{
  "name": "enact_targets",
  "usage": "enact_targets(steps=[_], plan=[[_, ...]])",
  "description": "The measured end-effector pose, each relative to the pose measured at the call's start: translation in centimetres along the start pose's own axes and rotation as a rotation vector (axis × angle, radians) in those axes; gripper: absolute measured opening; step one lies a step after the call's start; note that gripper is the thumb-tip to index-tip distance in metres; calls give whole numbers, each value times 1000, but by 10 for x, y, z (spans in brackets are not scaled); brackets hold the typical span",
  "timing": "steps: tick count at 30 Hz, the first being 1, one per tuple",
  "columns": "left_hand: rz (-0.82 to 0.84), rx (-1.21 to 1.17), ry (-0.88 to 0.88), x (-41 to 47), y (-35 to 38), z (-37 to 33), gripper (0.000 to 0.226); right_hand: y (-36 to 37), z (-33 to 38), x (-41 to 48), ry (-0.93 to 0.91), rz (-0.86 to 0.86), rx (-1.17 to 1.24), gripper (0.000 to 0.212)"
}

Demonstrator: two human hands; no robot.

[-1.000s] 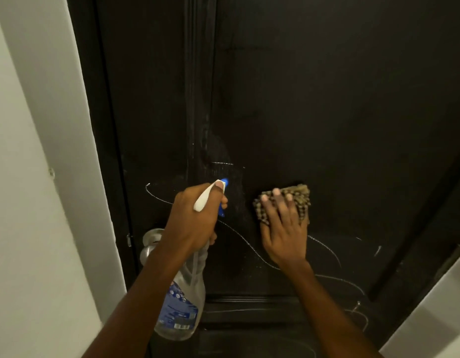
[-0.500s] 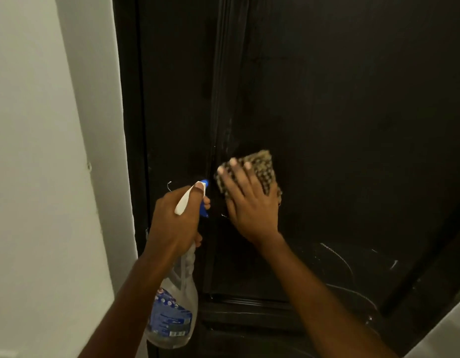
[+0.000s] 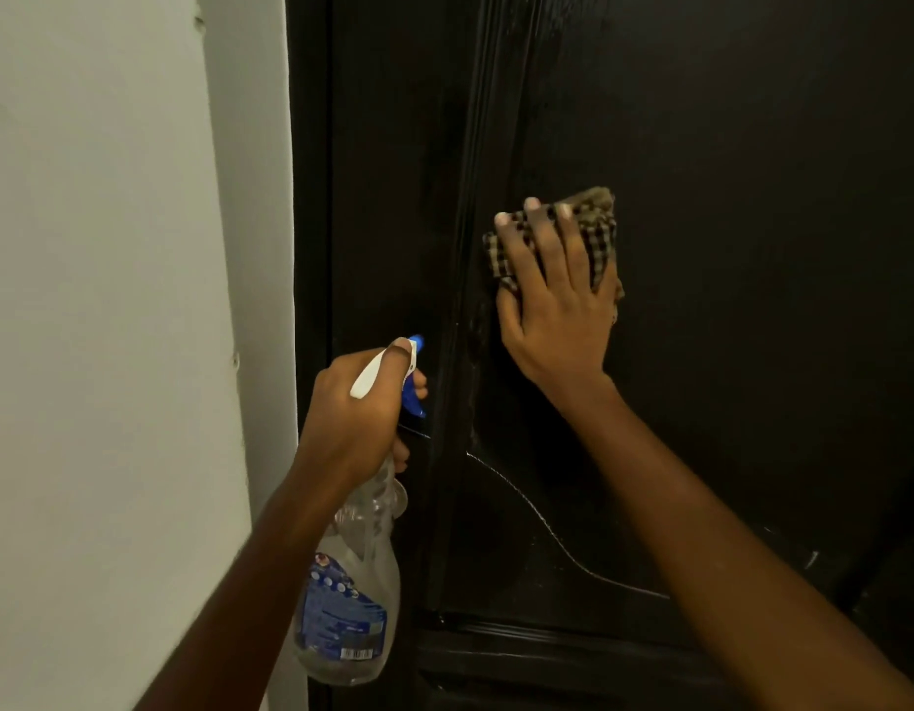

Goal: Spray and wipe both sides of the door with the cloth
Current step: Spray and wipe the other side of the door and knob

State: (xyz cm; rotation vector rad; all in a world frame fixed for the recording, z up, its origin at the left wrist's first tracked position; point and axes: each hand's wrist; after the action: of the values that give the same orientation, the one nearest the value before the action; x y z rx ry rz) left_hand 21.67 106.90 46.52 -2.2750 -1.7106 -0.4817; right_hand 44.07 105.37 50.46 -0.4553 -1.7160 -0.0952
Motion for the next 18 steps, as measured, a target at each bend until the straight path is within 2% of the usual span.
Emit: enact_targets(steps=[3,8,10,13,18], plan=[[-5,26,2,7,-7,-8,39,8,8,-9,-180,37,-32,60],[-5,40,-20,15,-17,-12,41,13,2,-104,-676,296,-67,60],[3,36,-44,17,-21,-13,42,11,-4,-103,-747,344,-46,58],[-5,53,-30,15,-25,-14,42,9,-11,-57,-690,276,-3,56],[0,23,-93,17,-28,-7,43,-2,-3,27,-375,28,-44,52]])
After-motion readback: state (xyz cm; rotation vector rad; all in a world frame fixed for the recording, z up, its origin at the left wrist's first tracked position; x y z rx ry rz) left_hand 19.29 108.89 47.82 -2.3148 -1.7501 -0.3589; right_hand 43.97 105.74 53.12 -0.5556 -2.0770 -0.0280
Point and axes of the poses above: each hand's wrist, its own x-axis towards the middle knuckle, its own y-axis out of the palm, z = x × y, and after that the axes turned 5 degrees about -z, right-handed
